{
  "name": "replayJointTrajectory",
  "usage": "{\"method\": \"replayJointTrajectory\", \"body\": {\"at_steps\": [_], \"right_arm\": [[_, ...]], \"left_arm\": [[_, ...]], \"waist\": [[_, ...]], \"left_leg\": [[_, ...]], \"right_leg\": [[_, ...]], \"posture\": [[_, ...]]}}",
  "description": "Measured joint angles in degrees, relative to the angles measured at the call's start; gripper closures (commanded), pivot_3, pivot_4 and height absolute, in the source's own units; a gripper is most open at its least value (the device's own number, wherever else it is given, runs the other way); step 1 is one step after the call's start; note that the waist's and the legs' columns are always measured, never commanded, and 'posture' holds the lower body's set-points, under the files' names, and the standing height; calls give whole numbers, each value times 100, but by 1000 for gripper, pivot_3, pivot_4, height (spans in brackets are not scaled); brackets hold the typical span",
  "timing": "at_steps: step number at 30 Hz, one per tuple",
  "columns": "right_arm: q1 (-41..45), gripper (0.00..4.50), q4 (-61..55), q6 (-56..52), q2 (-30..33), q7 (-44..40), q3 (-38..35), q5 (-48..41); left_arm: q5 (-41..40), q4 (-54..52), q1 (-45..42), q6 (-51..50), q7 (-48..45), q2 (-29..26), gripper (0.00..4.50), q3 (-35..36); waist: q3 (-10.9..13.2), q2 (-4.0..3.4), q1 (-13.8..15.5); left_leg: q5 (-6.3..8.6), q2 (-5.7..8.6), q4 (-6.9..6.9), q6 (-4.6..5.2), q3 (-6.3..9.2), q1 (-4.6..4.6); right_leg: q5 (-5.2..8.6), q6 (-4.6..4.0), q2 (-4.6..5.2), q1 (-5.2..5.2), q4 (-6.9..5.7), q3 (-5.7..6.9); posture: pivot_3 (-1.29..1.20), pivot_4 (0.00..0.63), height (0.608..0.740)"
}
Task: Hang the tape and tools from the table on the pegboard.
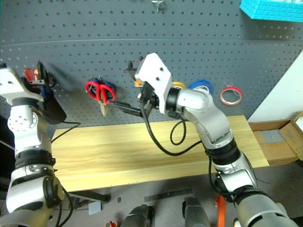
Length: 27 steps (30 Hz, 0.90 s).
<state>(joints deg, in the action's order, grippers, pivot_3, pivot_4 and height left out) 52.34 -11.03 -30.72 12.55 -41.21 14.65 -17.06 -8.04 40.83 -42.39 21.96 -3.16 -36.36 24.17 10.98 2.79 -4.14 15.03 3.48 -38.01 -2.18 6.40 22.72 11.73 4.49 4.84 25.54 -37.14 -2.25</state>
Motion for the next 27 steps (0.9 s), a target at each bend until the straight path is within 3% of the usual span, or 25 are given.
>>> {"method": "replayJointTrajectory", "body": {"at_steps": [8,17,27], "right_arm": [[-45,0,-43,-60,129,-17,-176,-152],[-508,0,-539,-394,799,-248,-717,-713],[-2346,0,-1177,-675,1202,222,-1105,-832]], "left_arm": [[-370,-2033,11,-797,-51,157,22,-85],[-805,-4752,1125,-3517,-474,491,22,-991],[-867,-5824,2259,-4857,-572,1131,22,-1652]], "waist": [[-76,33,-14],[-206,0,7],[-318,-62,93]], "left_leg": [[0,-4,-4,0,3,9],[14,1,-3,25,-3,-38],[14,-6,4,25,-34,-119]], "right_leg": [[0,1,11,5,3,-1],[-1,0,-4,-36,-7,-4],[-18,-10,-35,-121,17,-16]], "posture": [[-13,93,740],[9,79,740],[-3,55,740]]}}
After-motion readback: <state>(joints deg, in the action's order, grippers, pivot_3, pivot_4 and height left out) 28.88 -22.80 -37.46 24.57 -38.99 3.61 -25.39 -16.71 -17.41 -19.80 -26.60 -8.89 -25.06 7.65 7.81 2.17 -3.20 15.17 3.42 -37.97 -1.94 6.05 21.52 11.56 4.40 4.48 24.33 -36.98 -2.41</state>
